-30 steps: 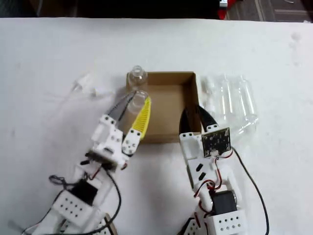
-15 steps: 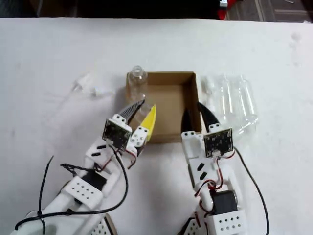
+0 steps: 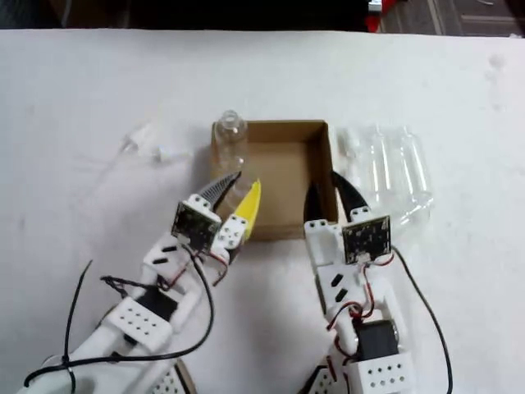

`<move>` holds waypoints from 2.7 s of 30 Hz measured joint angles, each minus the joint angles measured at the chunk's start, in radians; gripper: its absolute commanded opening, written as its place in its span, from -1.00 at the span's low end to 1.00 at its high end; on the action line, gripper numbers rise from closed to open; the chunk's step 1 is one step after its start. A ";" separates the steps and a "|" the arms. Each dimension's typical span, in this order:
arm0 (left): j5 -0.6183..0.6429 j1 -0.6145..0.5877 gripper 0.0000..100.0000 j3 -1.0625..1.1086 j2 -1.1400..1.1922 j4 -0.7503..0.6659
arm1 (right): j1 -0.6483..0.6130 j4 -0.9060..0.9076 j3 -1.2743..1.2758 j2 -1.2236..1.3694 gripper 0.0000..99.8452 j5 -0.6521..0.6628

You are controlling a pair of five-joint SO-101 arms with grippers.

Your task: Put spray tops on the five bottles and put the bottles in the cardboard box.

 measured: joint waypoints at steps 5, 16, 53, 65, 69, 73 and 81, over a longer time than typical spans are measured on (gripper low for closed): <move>0.000 -0.048 -0.95 0.000 0.000 0.000 | 0.000 0.000 0.000 0.000 -0.82 0.000; 0.000 -0.048 -0.95 0.006 0.000 0.000 | 0.000 0.000 0.000 0.000 -0.82 0.000; 0.158 -0.083 -0.54 0.011 -0.140 0.092 | 0.000 0.000 0.000 0.000 -0.82 0.000; 0.325 -0.180 -0.54 0.071 -0.582 0.301 | 0.000 0.000 0.000 0.000 -0.82 0.000; 0.422 -0.296 -0.54 0.071 -0.732 0.394 | 0.000 0.000 0.000 0.000 -0.82 0.000; 0.456 -0.394 -0.54 0.071 -0.867 0.540 | 0.000 0.000 0.000 0.000 -0.82 0.000; 0.459 -0.419 -0.54 0.071 -0.911 0.588 | 0.000 0.000 0.000 0.000 -0.82 0.000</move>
